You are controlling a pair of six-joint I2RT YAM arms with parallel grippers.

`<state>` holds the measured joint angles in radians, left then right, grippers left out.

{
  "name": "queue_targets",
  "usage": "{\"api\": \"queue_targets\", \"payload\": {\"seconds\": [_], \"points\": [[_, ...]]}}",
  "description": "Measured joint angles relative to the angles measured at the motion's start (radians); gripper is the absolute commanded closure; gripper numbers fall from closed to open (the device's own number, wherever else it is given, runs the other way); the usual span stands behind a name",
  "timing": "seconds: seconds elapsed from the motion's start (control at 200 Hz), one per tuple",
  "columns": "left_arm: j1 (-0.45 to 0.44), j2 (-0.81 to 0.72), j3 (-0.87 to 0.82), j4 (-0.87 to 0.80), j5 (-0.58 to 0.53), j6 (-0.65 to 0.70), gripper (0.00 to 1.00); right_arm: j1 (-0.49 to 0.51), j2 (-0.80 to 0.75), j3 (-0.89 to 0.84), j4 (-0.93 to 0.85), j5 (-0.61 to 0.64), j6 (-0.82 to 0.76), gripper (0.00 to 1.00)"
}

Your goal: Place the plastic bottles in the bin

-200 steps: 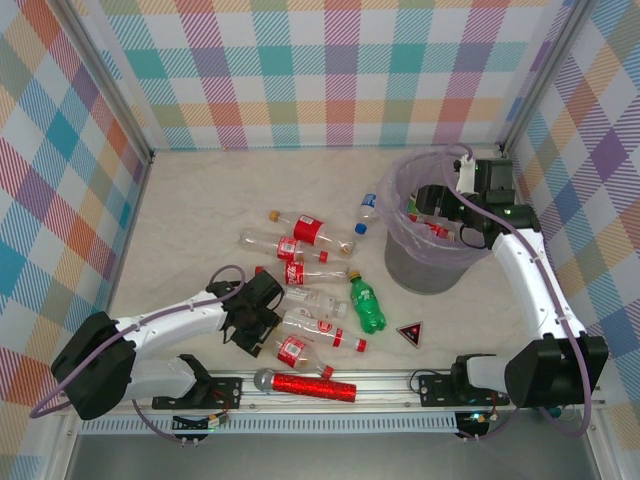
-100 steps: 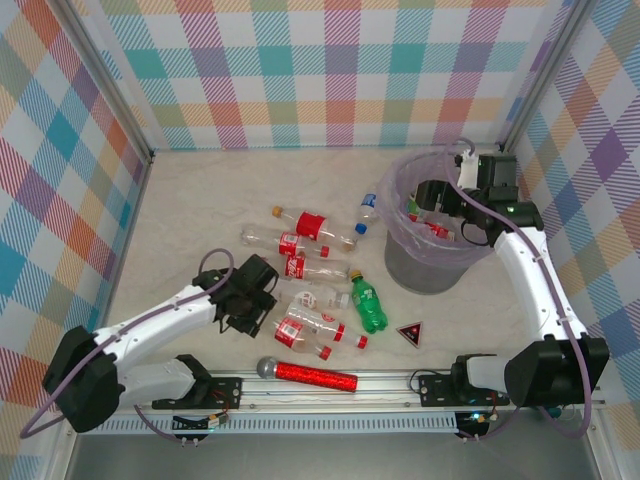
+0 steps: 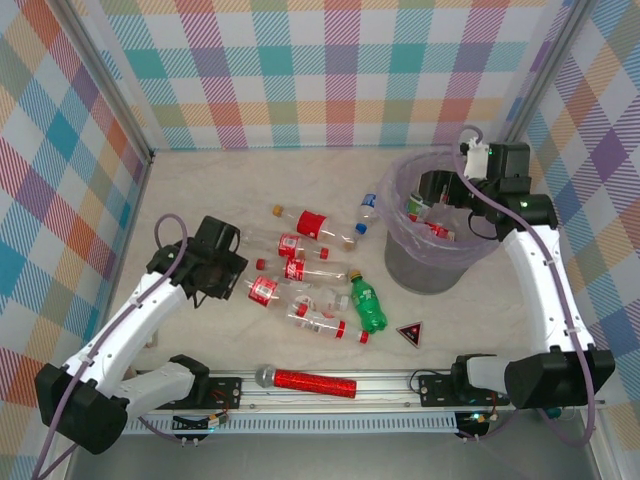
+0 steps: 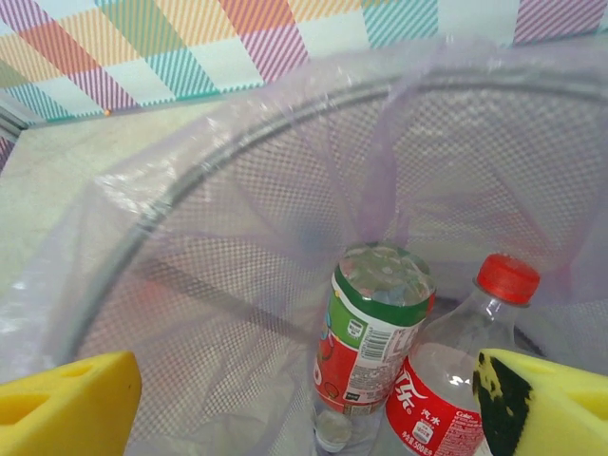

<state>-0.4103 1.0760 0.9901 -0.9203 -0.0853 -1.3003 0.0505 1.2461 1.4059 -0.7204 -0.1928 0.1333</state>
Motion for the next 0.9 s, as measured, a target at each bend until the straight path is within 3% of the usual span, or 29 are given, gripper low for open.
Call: {"api": "queue_targets", "payload": {"seconds": [0.27,0.38,0.46,0.67,0.9], "points": [[0.014,0.211,0.235,0.211,-0.031,0.266,0.67,0.000,-0.049,0.161,-0.066,-0.037,-0.011,0.10],[0.014,0.292,0.304,0.335,0.028,0.393,0.81,0.000,-0.055,0.200,-0.075,-0.116,-0.011,0.10],[0.005,0.366,0.366,0.435,0.119,0.522,1.00,0.000,-0.045,0.219,-0.088,-0.201,-0.010,0.10],[-0.042,0.438,0.392,0.672,0.338,0.868,1.00,0.026,0.039,0.261,-0.087,-0.419,0.027,0.10],[-0.063,0.411,0.321,0.880,0.529,1.127,1.00,0.115,0.106,0.255,-0.084,-0.501,0.041,0.10]]}}
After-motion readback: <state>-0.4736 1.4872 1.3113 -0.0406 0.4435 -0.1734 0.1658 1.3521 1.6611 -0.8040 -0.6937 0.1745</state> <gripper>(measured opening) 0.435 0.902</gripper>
